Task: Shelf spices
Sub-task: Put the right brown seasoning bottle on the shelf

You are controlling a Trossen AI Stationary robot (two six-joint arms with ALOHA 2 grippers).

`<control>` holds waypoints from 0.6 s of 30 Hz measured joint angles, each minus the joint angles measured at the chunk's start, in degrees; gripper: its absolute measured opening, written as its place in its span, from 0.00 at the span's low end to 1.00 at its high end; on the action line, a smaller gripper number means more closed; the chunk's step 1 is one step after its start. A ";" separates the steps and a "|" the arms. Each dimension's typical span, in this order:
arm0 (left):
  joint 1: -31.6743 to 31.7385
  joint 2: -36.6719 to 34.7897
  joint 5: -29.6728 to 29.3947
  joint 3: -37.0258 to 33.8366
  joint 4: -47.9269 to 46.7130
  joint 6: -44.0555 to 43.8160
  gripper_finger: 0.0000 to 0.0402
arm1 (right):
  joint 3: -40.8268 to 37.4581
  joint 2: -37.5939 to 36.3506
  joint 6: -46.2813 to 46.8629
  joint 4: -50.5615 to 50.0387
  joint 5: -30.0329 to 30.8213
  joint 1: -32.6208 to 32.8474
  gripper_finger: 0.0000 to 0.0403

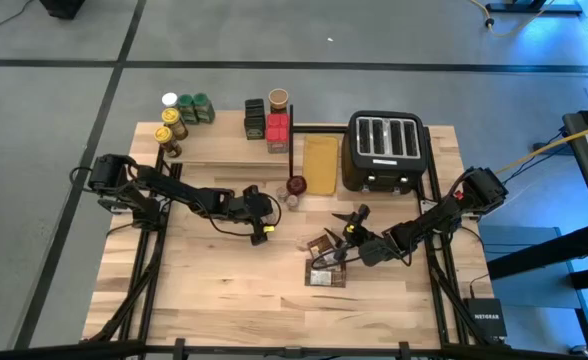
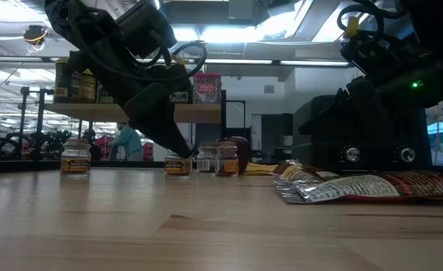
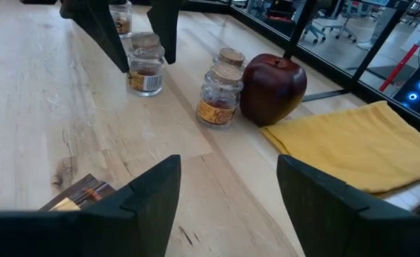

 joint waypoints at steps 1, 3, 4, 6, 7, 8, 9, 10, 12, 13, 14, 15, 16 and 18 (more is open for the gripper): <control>-0.04 0.00 0.00 0.00 0.48 0.00 0.65 | 0.00 0.00 0.00 0.01 0.00 0.00 0.59; -0.15 0.00 -0.04 -0.02 1.90 -0.01 0.63 | 0.00 0.00 0.00 0.00 0.01 0.00 0.59; -0.15 0.00 -0.03 -0.02 2.44 -0.01 0.62 | 0.00 0.00 0.00 -0.04 0.01 0.00 0.59; -0.15 0.00 -0.04 -0.02 2.71 -0.02 0.59 | 0.00 0.00 0.00 -0.27 0.03 0.00 0.59; -0.15 0.00 -0.04 -0.02 2.61 -0.02 0.57 | 0.00 0.00 0.00 -0.45 0.14 0.00 0.59; -0.15 0.00 -0.04 -0.02 2.48 -0.02 0.55 | 0.00 0.00 0.00 -0.63 0.51 0.00 0.59; -0.15 0.00 -0.04 -0.02 2.38 -0.02 0.53 | 0.00 0.00 0.00 -0.66 0.77 0.00 0.59; -0.15 -0.02 -0.04 -0.02 2.26 -0.02 0.50 | -0.01 0.00 0.01 -0.63 0.93 0.00 0.59; -0.15 -0.24 -0.04 -0.02 1.94 -0.04 0.46 | -0.02 0.00 0.38 -0.67 0.95 0.00 0.59; -0.15 -0.62 -0.02 -0.02 1.65 -0.04 0.44 | 0.00 0.00 0.88 -0.81 0.95 0.00 0.59; -0.15 -1.12 -0.02 -0.04 1.51 -0.04 0.43 | 0.00 0.00 1.01 -0.91 1.05 0.00 0.59; -0.15 -1.85 -0.02 -0.04 1.49 -0.04 0.41 | -0.02 0.00 1.03 -0.94 1.35 0.00 0.59; -0.15 -2.67 -0.02 -0.04 1.32 -0.07 0.41 | -0.01 0.00 1.03 -0.96 1.56 0.00 0.59; -0.15 -4.94 -0.04 -0.04 0.28 -0.26 0.41 | -0.02 0.00 1.05 -0.98 1.54 0.00 0.59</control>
